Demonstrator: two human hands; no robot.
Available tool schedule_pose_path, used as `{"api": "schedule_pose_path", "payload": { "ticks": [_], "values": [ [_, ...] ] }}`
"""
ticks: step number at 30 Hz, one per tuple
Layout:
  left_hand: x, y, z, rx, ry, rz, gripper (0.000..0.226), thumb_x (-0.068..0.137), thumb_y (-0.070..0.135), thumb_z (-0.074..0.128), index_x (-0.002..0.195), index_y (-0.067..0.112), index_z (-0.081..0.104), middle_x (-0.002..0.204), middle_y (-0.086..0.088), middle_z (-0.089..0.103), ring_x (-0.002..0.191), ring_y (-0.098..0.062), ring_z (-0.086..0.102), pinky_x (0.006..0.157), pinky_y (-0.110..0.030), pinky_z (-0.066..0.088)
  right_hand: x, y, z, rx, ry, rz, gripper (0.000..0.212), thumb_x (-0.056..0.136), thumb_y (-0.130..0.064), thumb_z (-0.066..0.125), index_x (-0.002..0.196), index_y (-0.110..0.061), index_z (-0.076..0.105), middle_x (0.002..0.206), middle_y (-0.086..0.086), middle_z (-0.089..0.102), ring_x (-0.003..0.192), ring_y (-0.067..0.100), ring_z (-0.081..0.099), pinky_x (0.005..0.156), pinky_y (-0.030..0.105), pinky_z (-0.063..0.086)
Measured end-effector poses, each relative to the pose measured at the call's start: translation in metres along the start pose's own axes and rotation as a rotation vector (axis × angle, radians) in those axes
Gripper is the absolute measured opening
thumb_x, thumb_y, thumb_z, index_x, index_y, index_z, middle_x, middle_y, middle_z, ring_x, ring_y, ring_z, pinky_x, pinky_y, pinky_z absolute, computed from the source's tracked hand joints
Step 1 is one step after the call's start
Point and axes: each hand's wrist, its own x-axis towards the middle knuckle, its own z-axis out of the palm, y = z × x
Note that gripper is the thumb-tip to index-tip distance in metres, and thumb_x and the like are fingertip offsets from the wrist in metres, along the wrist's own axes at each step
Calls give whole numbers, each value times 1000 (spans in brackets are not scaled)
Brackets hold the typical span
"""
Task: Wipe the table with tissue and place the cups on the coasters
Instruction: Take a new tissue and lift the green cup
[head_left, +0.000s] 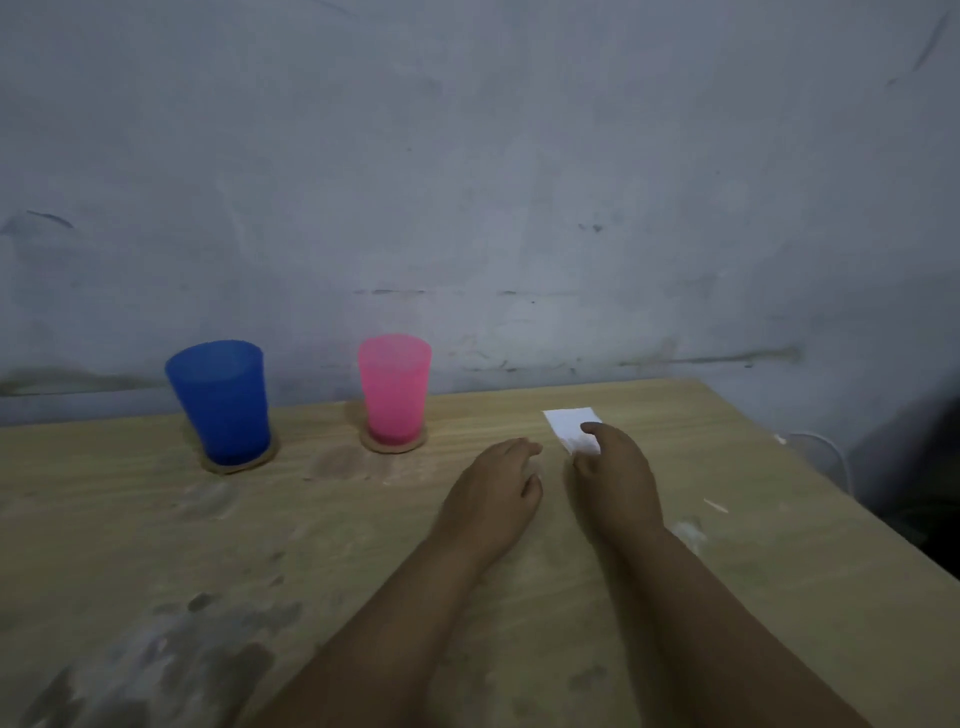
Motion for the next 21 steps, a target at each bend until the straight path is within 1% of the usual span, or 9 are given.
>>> {"api": "schedule_pose_path", "payload": {
  "ticks": [3,5,8,10,12,14,16,19,21],
  "values": [
    [29,3,21,-14,-14,-24,40,93,17,48,133,15,50,135,-3,53,123,-16,47,101,-25,35,27,18,3,-112,-131,-50,46,91,-19,51,136,-12,44,141,10,46,131,27,40,102,33,34],
    [46,3,32,-10,-27,-32,40,93,15,47,134,13,48,136,-4,53,124,-17,47,101,-24,33,41,24,5,-132,-204,-72,39,93,-23,51,131,-13,52,136,11,50,125,29,46,96,34,38],
    [63,4,42,-39,-29,-80,42,92,15,46,135,14,48,138,-3,51,126,-16,45,102,-25,33,55,28,7,-166,-170,-121,26,92,-28,51,111,-18,66,111,9,65,102,28,60,75,31,43],
    [68,1,49,-25,6,-126,45,92,15,45,137,14,45,140,-3,48,128,-16,43,104,-26,32,62,31,9,-186,-130,-137,26,92,-29,52,110,-19,68,112,8,68,103,28,61,77,31,45],
    [68,0,52,7,25,-142,49,92,17,44,141,16,40,144,-3,44,131,-16,40,106,-27,31,65,33,9,-116,-84,-115,27,91,-28,55,112,-17,68,116,7,68,106,27,61,82,31,45],
    [66,-1,54,31,24,-131,53,91,17,44,143,17,36,147,-2,41,133,-15,38,107,-28,31,63,33,10,-41,-37,-117,23,90,-25,55,103,-14,71,106,8,71,99,29,63,78,32,45],
    [64,0,53,17,21,-118,57,89,15,46,144,18,33,148,0,39,134,-15,37,107,-27,31,60,31,11,-21,-31,-154,18,90,-21,52,92,-14,69,90,10,72,85,31,63,69,35,45],
    [61,2,47,-102,57,-88,57,84,10,53,140,21,42,145,2,44,133,-13,39,107,-26,32,52,26,7,-13,-52,-198,17,91,-19,49,89,-13,65,82,13,70,79,33,61,63,36,41],
    [57,5,40,-188,144,-68,44,82,8,60,124,16,58,131,-1,58,120,-14,52,96,-19,37,44,20,1,22,-65,-225,17,92,-20,50,88,-11,63,82,14,70,79,34,61,64,37,42]
  ]
}}
